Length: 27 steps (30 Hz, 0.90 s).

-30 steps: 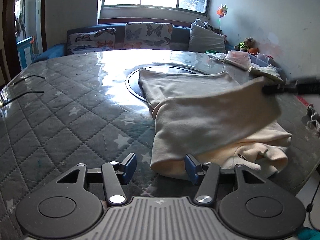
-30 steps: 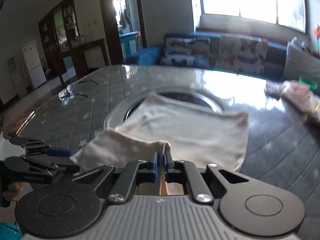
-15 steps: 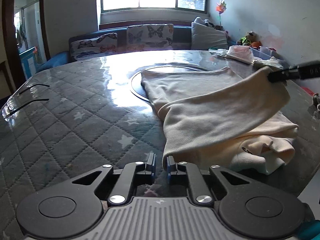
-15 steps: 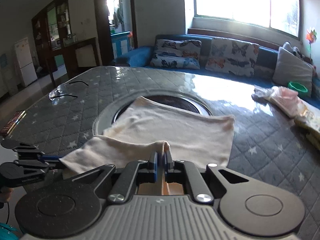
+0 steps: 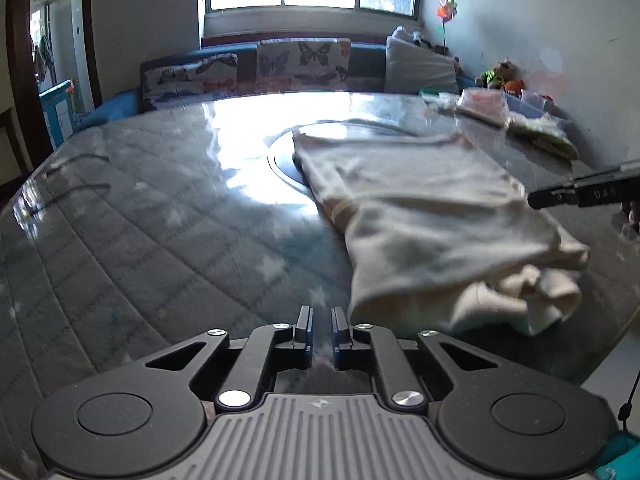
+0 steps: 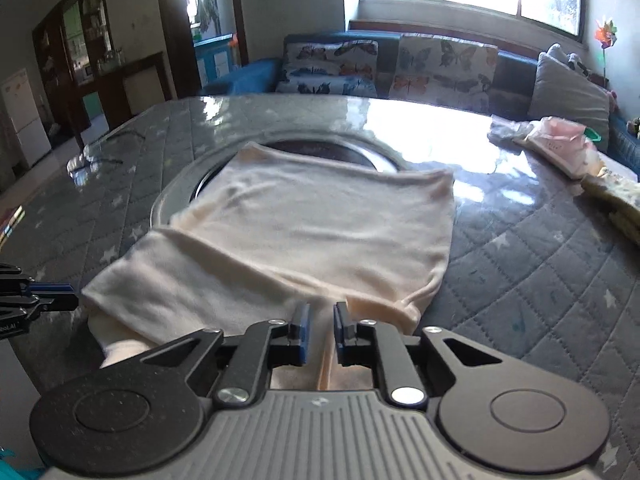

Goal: Fold clothes

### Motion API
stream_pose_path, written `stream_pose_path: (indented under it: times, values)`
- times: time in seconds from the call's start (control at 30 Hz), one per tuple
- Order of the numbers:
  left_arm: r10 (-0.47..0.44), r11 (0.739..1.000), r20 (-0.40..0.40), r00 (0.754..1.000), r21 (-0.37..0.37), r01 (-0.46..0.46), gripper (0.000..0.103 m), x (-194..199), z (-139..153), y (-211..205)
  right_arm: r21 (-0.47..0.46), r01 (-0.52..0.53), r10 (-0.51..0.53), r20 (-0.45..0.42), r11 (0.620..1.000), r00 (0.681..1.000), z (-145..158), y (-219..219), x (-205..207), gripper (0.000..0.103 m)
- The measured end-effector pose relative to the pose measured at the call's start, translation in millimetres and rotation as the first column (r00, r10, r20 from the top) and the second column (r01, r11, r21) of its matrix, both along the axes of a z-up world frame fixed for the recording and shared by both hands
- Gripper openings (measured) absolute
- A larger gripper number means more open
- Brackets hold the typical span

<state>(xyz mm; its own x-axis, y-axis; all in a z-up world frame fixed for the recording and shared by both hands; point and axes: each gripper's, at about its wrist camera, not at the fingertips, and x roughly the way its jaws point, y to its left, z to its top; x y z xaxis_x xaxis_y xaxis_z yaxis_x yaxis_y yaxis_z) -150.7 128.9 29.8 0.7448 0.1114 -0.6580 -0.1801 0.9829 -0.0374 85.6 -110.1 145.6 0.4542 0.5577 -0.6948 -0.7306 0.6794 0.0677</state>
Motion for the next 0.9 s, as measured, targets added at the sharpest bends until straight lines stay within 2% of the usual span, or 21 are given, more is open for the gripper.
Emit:
stream_pose_path:
  times: [0.13, 0.27, 0.47, 0.63, 0.77, 0.9]
  values:
    - [-0.034, 0.999, 0.056, 0.998, -0.019, 0.035, 0.014, 18.3, 17.3, -1.2, 0.027, -0.019, 0.018, 0.013, 0.999, 1.0, 6.7, 0.9, -1.0, 0.014]
    - [-0.078, 0.995, 0.083, 0.994, -0.051, 0.082, 0.014, 52.4, 19.1, -9.9, 0.025, -0.049, 0.049, -0.005, 0.998, 0.999, -1.6, 8.6, -3.9, 0.014]
    - [-0.079, 0.994, 0.035, 0.996, -0.072, 0.082, 0.014, 91.2, -1.9, -11.1, 0.021, -0.076, 0.077, -0.023, 0.997, 0.997, -11.7, 16.4, -5.1, 0.016]
    - [-0.047, 0.995, -0.005, 0.999, -0.083, 0.046, 0.015, 89.4, -15.8, 0.1, 0.01, -0.081, 0.081, -0.046, 0.997, 0.996, -20.6, 16.9, -1.3, 0.019]
    - [-0.038, 0.996, -0.018, 0.999, -0.076, 0.036, 0.027, 81.0, -19.8, 7.9, 0.015, -0.086, 0.087, -0.047, 0.996, 0.995, -19.2, 15.1, 0.0, 0.019]
    - [-0.039, 0.997, -0.002, 0.999, -0.069, 0.039, 0.026, 79.6, -9.2, 6.7, 0.022, -0.092, 0.093, -0.046, 0.996, 0.995, -16.8, 13.1, 1.0, 0.02]
